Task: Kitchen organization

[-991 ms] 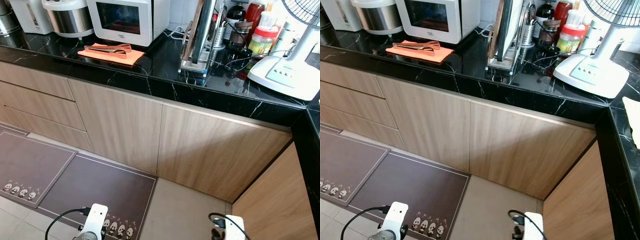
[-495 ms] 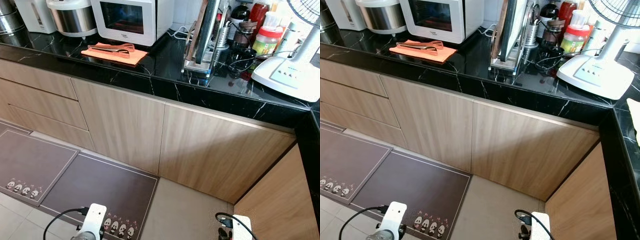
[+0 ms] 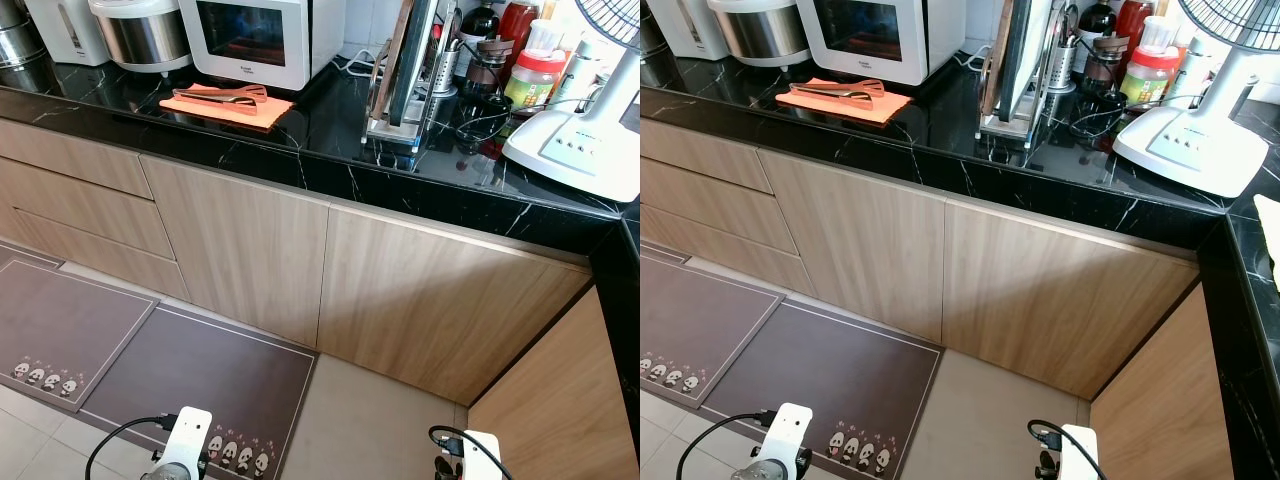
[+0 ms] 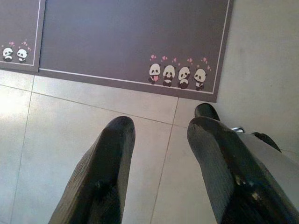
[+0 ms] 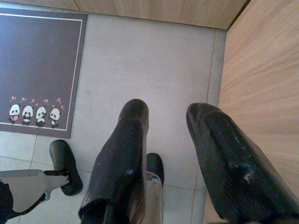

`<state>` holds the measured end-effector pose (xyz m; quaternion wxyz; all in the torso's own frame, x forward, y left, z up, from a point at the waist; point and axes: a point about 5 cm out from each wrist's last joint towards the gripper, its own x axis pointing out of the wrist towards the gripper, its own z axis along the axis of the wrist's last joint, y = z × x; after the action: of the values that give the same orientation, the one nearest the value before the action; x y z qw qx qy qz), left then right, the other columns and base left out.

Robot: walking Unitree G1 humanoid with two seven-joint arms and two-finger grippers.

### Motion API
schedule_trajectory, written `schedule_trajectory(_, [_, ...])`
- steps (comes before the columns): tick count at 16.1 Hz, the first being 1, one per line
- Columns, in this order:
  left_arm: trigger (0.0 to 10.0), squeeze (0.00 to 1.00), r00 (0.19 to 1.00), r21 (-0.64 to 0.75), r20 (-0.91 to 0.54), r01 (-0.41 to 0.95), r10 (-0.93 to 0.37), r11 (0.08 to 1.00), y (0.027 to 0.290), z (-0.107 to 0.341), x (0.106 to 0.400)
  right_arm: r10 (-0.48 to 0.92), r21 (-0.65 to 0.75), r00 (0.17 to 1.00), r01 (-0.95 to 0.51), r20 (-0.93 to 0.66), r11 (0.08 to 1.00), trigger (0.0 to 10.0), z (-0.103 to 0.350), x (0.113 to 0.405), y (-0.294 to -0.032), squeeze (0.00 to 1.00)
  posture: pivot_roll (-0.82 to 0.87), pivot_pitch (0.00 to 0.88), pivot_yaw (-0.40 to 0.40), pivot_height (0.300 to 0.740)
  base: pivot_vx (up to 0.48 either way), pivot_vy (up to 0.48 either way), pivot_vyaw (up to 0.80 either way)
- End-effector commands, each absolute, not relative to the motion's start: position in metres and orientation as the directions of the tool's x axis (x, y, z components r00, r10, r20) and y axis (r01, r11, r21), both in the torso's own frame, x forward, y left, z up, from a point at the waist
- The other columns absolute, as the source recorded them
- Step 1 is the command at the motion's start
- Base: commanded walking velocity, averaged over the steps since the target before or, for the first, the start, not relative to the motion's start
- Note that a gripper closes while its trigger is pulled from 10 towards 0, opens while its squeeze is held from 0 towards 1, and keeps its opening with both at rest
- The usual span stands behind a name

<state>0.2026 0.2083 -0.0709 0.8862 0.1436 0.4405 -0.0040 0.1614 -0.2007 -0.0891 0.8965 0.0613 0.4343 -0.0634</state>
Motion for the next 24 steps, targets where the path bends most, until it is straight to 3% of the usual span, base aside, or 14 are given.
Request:
schedule_trajectory(1, [10.0,0.00,0.598,0.250,-0.792,0.133,0.123,0.959,0.210,-0.072,0.201,-0.065,0.053,0.606,0.174,-0.793,0.983,10.0,-0.089,0.161,-0.203,0.00,-0.10,0.000,-0.036,0.740,0.000,0.281,0.00])
schedule_trajectory(15, [10.0,0.00,0.604,0.251,-0.787,0.125,0.127,0.960,0.208,-0.071,0.203,-0.045,0.065,0.607,0.159,-0.793,0.985,10.0,-0.091,0.159,-0.196,0.00,-0.09,0.000,-0.040,0.740,-0.239,0.380,0.00])
schedule_trajectory(19, [10.0,0.00,0.616,0.244,-0.775,0.084,0.141,0.966,0.208,-0.067,0.210,-0.052,0.064,0.608,0.167,-0.792,0.984,10.0,-0.090,0.159,-0.200,0.00,-0.10,0.000,-0.040,0.740,0.000,0.000,0.00])
schedule_trajectory(24, [10.0,0.00,0.620,0.235,-0.769,0.049,0.154,0.971,0.206,-0.064,0.216,-0.055,0.068,0.620,0.173,-0.783,0.982,10.0,-0.088,0.164,-0.198,0.00,-0.10,0.000,-0.039,0.740,0.000,0.436,0.00])
